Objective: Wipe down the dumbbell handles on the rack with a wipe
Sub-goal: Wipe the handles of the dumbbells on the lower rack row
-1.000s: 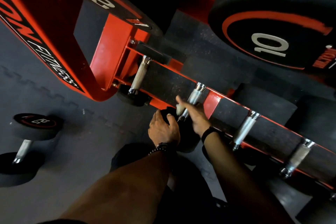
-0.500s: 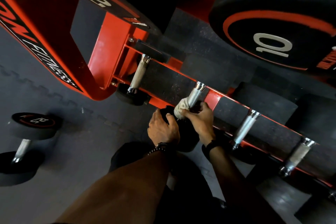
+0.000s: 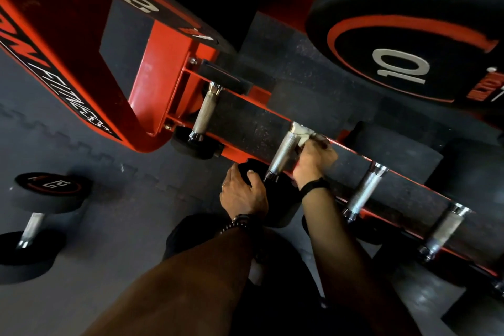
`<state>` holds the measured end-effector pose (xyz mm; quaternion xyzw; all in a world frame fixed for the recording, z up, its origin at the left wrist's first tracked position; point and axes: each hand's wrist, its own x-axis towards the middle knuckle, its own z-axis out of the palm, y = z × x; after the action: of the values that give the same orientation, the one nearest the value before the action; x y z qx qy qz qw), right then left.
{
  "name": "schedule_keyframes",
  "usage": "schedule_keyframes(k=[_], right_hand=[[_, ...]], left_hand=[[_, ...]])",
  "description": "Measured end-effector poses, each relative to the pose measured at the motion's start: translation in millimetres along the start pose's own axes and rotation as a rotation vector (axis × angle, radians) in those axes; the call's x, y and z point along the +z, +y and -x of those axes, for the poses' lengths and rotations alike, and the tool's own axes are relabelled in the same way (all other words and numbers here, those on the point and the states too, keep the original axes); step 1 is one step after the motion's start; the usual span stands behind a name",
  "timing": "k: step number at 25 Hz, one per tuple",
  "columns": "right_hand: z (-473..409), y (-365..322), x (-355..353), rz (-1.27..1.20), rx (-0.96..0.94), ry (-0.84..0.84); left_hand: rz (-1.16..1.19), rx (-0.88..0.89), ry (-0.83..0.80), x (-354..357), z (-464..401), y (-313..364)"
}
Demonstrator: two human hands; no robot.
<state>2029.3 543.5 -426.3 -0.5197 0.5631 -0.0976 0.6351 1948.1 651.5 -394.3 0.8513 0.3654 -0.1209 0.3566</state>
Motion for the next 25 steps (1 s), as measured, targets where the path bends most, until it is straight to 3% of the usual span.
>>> schedule_keyframes(k=[3,5,7,11,15,19,23,25], right_hand=[[6,-2,-1,0.089,-0.075,0.000],[28,-6,-5,0.177,-0.160,-0.106],[36,-13,0,0.277,-0.126,-0.194],[23,-27,6,0.121,0.158,-0.412],[39,-22,10,0.274,-0.005,-0.379],[17,-33,2,0.145,0.218,-0.545],[32,-21,4,0.225,0.042,-0.414],[25,-26,8,0.140,0.134,-0.450]], left_hand=[[-0.004,-0.002,-0.003,0,-1,-1],[-0.010,0.010,-0.004,1,-2,0],[-0.015,0.000,-0.012,1,-3,-2],[-0.005,0.004,-0.014,0,1,-2],[-0.026,0.001,-0.015,0,-4,1],[0.003,0.006,-0.014,0,-1,-2],[-0.021,-0.003,-0.007,1,-3,0],[-0.002,0.005,0.003,-1,-1,-2]])
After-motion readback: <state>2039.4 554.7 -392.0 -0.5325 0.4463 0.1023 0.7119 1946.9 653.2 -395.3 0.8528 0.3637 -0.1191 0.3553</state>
